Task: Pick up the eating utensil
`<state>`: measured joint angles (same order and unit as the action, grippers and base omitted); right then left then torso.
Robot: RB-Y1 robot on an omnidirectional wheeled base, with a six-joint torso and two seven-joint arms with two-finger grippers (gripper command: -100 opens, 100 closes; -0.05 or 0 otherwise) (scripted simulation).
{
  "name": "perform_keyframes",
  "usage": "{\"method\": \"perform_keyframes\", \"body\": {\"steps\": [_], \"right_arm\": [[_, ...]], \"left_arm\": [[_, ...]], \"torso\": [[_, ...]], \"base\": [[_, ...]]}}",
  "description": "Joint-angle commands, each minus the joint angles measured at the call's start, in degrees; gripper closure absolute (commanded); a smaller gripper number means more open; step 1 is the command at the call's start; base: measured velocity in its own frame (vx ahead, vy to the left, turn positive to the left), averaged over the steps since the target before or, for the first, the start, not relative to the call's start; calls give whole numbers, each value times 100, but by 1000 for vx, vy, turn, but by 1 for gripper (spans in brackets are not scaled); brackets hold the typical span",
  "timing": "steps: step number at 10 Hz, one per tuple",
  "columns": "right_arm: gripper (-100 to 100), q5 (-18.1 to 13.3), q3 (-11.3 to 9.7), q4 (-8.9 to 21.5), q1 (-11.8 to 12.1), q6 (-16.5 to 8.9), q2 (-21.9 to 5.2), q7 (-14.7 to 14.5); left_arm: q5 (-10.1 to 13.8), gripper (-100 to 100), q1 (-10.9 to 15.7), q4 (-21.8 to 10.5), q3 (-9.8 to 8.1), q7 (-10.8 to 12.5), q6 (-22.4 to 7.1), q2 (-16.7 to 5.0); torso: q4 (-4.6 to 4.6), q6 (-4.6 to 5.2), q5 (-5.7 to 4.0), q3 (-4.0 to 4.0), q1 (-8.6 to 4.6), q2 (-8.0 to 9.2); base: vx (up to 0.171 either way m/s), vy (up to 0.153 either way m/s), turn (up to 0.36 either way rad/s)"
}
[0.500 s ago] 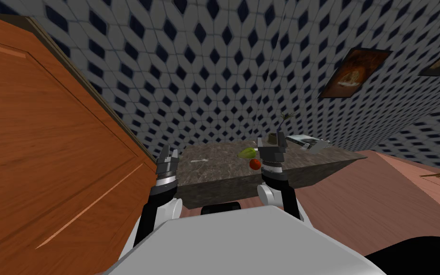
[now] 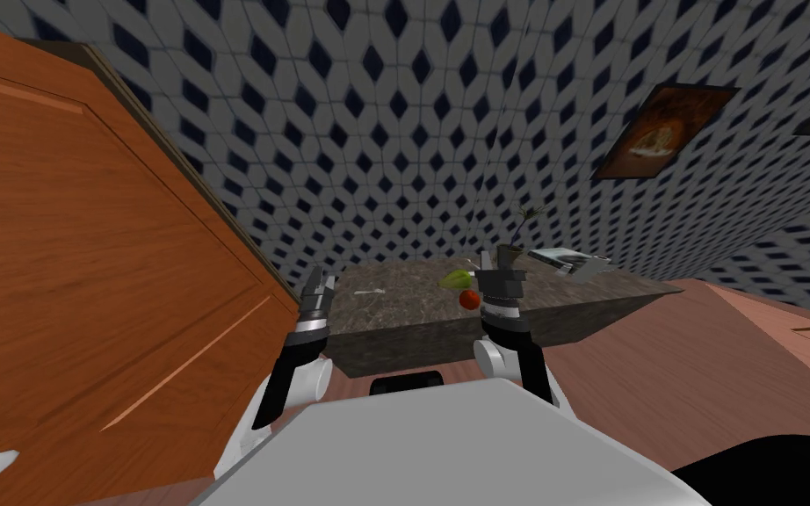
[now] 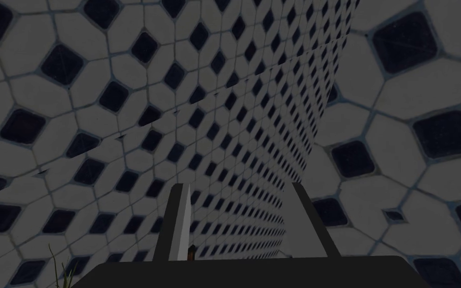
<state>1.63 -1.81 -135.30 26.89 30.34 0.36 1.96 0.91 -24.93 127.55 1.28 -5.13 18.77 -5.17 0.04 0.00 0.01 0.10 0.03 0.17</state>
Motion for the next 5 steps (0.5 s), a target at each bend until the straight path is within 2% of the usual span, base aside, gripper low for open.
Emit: {"method": "perform_keyframes", "body": {"steps": [1,2,3,4,5], "right_arm": [[0,0,0,0,0,0,0,0],[0,0,0,0,0,0,0,0],[0,0,0,0,0,0,0,0],[0,0,0,0,0,0,0,0],[0,0,0,0,0,0,0,0]], "left_arm": [[28,-100,246,-286,-122,103,-206,-219],[48,-100,440,-456,-216,168,-363,-344],[48,-100,452,-536,-216,168,-363,-344],[71,-100,636,-699,-317,235,-537,-462],[71,-100,677,-785,-317,235,-537,-462]], "torso": [[0,0,0,0,0,0],[0,0,0,0,-2,0],[0,-1,-1,1,-3,1],[-1,0,-1,-2,-4,-3],[-2,0,-1,-5,-5,-8]], "base": [[-53,-3,44],[-56,-4,64],[-36,-6,22],[-28,-9,44],[-20,-8,17]]}}
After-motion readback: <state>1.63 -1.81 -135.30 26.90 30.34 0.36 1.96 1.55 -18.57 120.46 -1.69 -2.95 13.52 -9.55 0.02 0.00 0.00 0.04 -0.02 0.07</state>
